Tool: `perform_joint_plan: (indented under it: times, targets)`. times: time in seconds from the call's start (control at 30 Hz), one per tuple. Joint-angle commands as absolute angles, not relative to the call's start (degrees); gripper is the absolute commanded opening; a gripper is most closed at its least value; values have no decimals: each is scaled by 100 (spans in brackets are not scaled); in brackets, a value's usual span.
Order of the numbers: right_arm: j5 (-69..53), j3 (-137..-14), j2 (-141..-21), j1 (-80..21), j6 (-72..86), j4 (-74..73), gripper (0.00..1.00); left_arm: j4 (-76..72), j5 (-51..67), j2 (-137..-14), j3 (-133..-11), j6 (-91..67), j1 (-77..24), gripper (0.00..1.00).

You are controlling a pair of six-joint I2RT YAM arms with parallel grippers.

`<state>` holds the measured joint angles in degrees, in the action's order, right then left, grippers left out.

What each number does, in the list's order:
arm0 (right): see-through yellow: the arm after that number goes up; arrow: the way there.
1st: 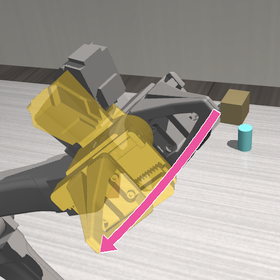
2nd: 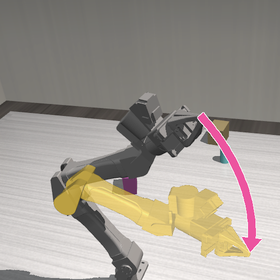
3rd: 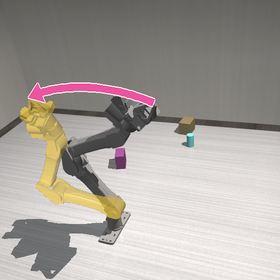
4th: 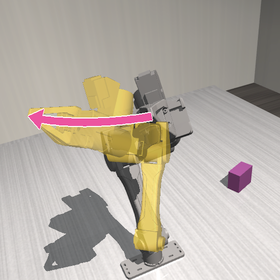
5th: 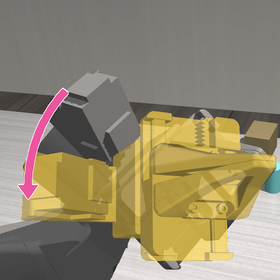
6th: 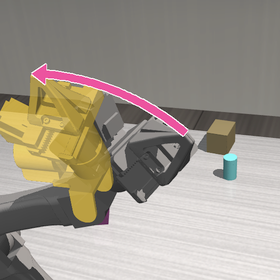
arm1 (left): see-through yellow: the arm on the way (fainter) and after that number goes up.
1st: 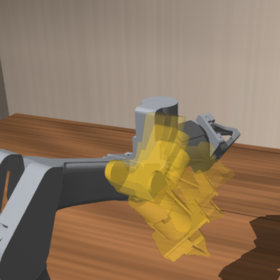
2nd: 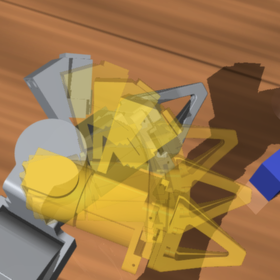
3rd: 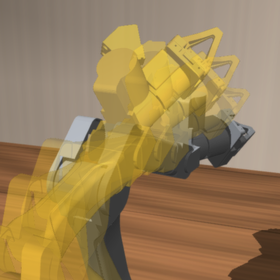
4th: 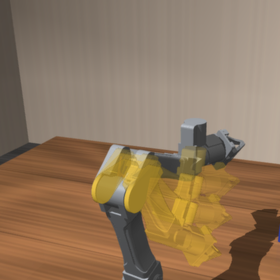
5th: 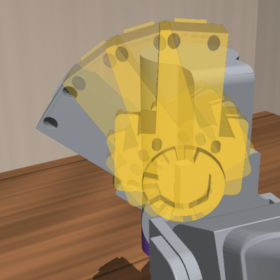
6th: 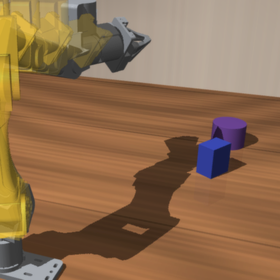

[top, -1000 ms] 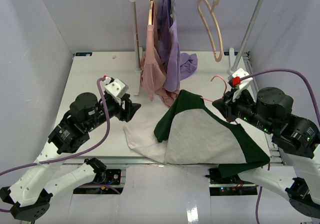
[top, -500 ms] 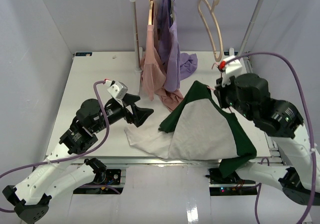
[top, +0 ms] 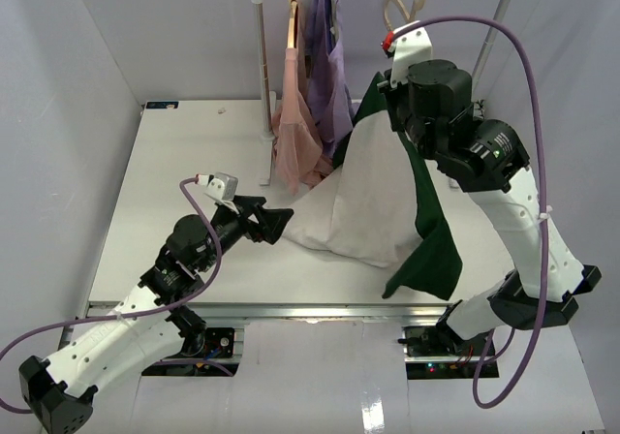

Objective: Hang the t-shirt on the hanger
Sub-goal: Place the hanger at the clothesline.

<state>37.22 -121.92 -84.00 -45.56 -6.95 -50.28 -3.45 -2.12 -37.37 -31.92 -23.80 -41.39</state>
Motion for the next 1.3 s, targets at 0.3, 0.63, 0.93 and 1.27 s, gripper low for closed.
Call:
perform_joint_plan:
  times: [0.3,0.63,0.93,1.27]
  targets:
    - [3689,-12213,-8633,-3703,-1405,-3382,8,-1377,-116,-4012,-2364,-2566,-4145,98]
    - [2181,-11531,-8337,-2825,-979,-2899,8,-1874,443,-4474,-2057,-2587,-4286,98]
    - [355,-12060,-9053,-1817,-431,-2682,8,-1920,173,-4608,-1856,-2041,-4706,98]
    - [-131,-11952,-9388,-1701,-131,-1834,8,-1934,93,-4359,-1802,-2027,-4918,98]
